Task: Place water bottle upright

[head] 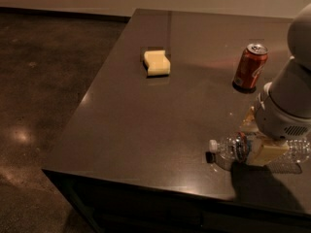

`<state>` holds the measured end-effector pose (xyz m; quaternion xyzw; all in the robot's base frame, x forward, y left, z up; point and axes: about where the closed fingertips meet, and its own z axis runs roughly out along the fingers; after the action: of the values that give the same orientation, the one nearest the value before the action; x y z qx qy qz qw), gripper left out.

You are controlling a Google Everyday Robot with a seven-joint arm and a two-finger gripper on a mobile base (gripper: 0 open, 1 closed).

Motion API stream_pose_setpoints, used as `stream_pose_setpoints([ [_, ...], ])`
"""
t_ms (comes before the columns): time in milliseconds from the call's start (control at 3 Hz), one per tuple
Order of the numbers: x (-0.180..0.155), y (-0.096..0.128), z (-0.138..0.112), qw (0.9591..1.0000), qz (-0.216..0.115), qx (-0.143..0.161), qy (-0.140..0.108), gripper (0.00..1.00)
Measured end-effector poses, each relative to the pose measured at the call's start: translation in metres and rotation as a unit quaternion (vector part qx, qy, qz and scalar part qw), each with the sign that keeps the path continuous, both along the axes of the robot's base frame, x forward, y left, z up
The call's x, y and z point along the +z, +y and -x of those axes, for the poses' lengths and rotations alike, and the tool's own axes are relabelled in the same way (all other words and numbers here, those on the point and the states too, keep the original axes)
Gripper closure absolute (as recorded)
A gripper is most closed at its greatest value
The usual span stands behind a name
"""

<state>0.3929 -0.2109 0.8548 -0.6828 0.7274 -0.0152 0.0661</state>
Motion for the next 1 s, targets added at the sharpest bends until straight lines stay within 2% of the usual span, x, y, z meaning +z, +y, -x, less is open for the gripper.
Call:
stream_pose_setpoints([
  [333, 0.009, 0.000, -0.007, 0.9999, -0.006, -0.009, 0.002, 0.87],
  [667, 0.027, -0.001, -0.021, 0.9983, -0.051, -0.028, 0.004, 1.00],
  [1000, 0.053, 0.003, -0.042, 0.9886, -0.141, -0.052, -0.010, 1.00],
])
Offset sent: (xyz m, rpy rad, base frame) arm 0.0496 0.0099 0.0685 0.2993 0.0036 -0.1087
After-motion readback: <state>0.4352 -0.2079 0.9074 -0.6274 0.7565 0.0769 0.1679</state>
